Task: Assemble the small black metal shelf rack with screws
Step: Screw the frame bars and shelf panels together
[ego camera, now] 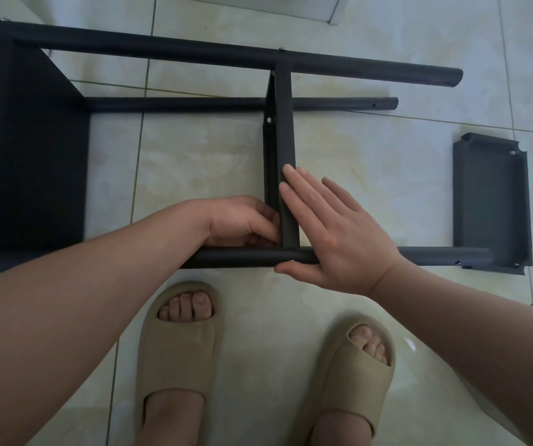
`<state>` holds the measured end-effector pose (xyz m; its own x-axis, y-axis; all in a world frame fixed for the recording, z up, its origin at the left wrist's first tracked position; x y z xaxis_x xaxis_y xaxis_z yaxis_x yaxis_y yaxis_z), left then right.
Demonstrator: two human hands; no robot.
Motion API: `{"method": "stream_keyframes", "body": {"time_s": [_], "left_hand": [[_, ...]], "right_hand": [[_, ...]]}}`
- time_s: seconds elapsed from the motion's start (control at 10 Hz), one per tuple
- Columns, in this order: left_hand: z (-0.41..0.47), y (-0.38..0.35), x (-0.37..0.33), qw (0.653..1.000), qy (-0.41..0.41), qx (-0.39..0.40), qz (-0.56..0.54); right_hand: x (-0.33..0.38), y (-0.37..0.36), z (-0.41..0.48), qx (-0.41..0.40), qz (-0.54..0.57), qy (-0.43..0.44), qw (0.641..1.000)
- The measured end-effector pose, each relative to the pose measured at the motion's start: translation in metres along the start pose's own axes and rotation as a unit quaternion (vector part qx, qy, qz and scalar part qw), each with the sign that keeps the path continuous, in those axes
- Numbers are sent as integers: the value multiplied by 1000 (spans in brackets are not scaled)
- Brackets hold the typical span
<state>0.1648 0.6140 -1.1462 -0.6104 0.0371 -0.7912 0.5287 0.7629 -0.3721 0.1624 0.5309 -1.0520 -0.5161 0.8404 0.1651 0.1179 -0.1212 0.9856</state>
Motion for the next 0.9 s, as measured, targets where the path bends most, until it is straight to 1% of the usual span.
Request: {"method": "stream_keyframes", "body": {"time_s": [0.1,0.2,0.3,0.4,0.6,0.9], "left_hand": [[0,-2,1,1000,6,6,-25],[1,-3,3,999,15,17,-27],[0,-7,3,999,23,40,0],[-2,-7,2,998,25,45,24],[0,0,5,1000,23,13,9],[0,-1,2,1000,13,11,-11]], "right_hand": [[0,0,0,-1,1,-1,1000],[0,0,0,1,2,-2,1000],[0,0,0,3,1,-2,1000],[0,0,0,3,0,-3,1000],[0,0,0,0,1,-2,1000],[0,1,0,2,-3,-2,1000]]}}
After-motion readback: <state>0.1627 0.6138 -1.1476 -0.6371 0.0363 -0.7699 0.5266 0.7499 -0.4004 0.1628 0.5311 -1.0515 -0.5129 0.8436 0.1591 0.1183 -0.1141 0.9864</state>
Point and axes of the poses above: each hand's wrist, its own z-axis towards the middle knuckle, its own y-axis out of the back of the hand, x = y × z, the point moved 9 cm from there along z, towards the middle knuckle, and after that the axes turned 14 degrees about -y, right-handed, at the moved point
